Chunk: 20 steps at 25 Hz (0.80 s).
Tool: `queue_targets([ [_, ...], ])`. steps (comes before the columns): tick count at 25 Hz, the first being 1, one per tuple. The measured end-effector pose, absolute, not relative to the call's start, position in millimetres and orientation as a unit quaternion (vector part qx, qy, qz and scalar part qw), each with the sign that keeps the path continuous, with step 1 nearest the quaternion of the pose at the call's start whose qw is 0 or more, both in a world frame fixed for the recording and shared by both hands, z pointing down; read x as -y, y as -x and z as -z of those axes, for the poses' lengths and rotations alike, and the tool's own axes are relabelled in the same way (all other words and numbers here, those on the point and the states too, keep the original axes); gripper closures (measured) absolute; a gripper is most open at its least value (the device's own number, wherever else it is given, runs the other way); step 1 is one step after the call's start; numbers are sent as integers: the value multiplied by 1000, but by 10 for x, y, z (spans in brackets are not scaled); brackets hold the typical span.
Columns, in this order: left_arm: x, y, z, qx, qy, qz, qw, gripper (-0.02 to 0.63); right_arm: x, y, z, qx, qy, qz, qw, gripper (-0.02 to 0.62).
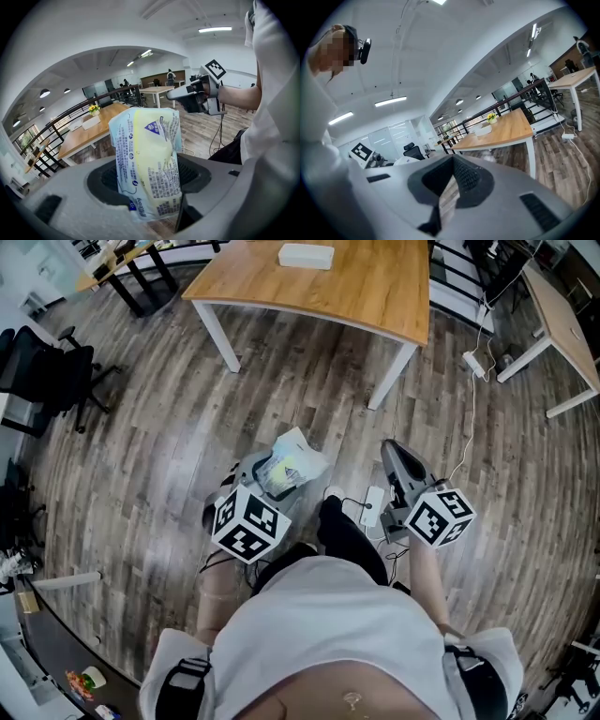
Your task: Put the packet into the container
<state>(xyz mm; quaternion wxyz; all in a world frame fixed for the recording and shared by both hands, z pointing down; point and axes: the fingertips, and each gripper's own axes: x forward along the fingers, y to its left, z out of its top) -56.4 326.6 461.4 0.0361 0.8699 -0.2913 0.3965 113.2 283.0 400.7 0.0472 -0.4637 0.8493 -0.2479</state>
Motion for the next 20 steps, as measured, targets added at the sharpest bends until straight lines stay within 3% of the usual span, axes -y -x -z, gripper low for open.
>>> queue_targets([
  [20, -1802, 122, -4594, 320, -858, -398, 53, 321, -1283, -1330, -4061, -871, 410, 269, 30, 584],
])
